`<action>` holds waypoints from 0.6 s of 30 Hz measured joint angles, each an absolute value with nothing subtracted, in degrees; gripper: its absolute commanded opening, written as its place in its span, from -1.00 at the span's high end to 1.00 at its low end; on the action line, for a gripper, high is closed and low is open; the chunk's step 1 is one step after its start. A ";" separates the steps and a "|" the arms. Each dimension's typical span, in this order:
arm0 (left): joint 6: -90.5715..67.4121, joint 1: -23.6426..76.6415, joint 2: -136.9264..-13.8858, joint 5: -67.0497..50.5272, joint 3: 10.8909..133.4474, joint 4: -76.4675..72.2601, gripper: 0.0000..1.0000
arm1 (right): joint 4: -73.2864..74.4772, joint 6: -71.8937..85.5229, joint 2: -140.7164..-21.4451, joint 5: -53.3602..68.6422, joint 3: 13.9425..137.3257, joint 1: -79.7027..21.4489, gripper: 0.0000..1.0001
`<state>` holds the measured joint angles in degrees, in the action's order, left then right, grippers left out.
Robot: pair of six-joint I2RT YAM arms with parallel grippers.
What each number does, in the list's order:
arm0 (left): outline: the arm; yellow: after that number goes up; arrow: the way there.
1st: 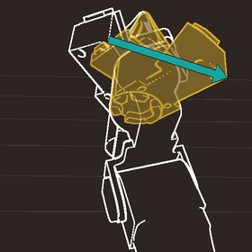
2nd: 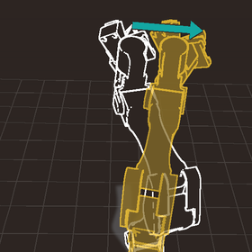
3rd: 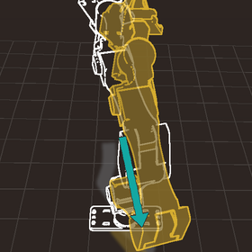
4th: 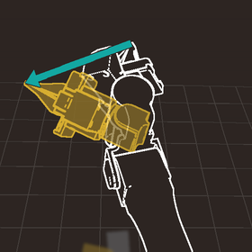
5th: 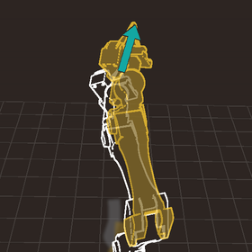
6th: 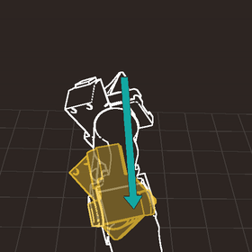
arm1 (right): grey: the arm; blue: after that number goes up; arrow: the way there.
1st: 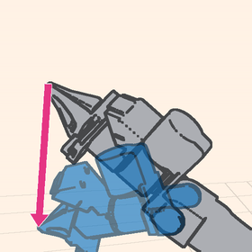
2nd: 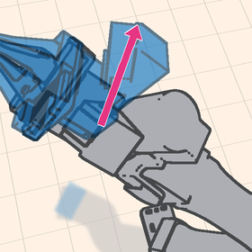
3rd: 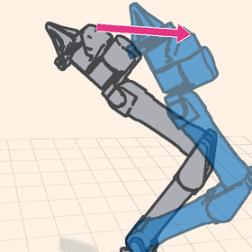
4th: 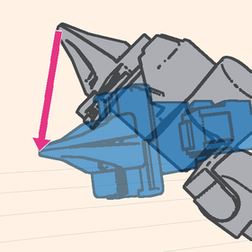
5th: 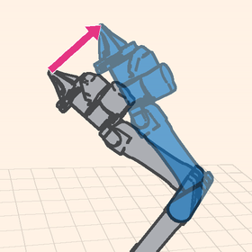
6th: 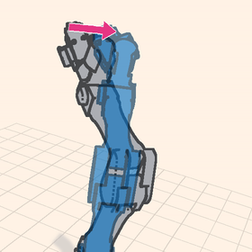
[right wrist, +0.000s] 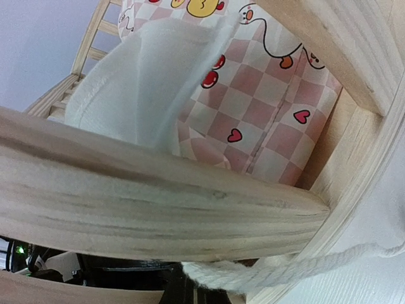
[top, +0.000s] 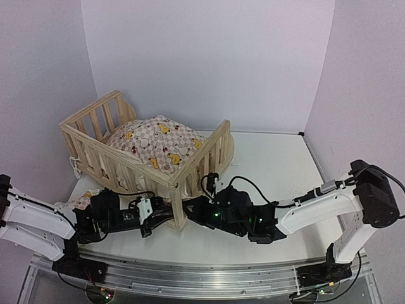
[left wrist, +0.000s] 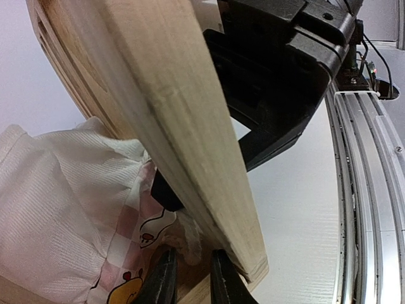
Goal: Set up the pet bed
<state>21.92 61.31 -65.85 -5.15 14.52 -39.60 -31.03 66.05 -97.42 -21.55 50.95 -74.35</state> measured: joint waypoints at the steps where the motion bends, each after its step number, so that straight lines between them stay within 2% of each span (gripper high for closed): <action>1: 21.87 61.25 -66.03 -5.32 14.50 -39.81 0.56 | -30.75 66.04 -97.56 -21.61 51.29 -74.35 1.00; 8: 21.35 60.91 -67.52 -5.39 14.22 -42.26 0.57 | -30.11 66.48 -99.04 -23.13 52.93 -74.18 1.00; 10: 21.19 60.82 -67.83 -5.41 14.22 -42.66 0.63 | -30.27 67.08 -99.35 -23.31 53.04 -74.07 0.99; 13: 21.10 60.69 -68.83 -5.60 14.24 -43.59 0.98 | -30.37 68.61 -99.46 -23.29 53.04 -73.95 0.71; 18: 21.15 60.38 -69.78 -5.83 14.44 -44.91 1.00 | -29.72 69.97 -99.79 -20.86 53.08 -74.06 0.45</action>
<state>21.15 60.38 -69.78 -5.83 14.44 -44.91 -29.72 69.97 -99.79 -20.86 53.08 -74.06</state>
